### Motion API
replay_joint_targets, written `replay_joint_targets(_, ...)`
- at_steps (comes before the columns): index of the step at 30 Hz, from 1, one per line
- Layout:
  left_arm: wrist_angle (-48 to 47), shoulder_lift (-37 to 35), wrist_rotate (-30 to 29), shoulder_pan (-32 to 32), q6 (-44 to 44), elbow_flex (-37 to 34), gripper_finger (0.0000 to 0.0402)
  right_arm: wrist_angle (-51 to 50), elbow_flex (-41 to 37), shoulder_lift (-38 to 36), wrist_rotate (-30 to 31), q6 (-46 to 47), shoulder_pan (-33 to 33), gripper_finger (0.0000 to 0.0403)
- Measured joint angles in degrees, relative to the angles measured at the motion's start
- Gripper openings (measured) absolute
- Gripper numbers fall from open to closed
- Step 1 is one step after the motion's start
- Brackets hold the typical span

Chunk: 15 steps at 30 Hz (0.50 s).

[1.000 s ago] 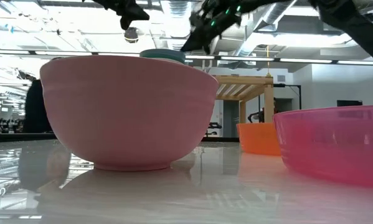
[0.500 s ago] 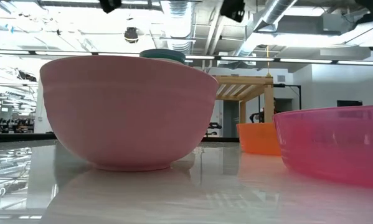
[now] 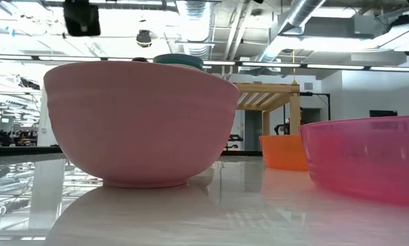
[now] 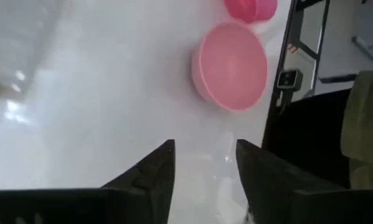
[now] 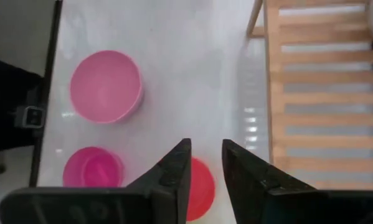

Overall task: Place and stack bowls onto a shelf
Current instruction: Stack the large pink bowl on top of the large blue bowl

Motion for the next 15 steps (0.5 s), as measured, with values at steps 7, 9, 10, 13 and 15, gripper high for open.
replay_joint_targets(7,6.42,-2.99,-1.63,-11.07,-14.66,-7.73,0.0163,5.83,-0.05,5.02,0.30,0.19,2.23,0.0141)
replay_joint_targets(9,7.17,-3.81,-2.62,-13.88,-16.71,-8.16,0.0163,7.55,-0.05,7.52,-0.38,1.21,3.55,0.0145)
replay_joint_targets(10,7.25,-4.28,-3.27,-15.15,-17.31,-8.20,0.0163,8.43,-0.04,8.69,-0.38,1.84,4.27,0.0146)
replay_joint_targets(13,7.19,-6.20,-5.09,-18.02,-18.82,-8.20,0.0161,10.81,-0.05,12.47,-0.36,3.65,6.80,0.0149)
replay_joint_targets(15,7.11,-7.74,-6.28,-19.36,-19.89,-8.20,0.0161,13.66,-0.05,14.88,-0.39,5.16,8.76,0.0149)
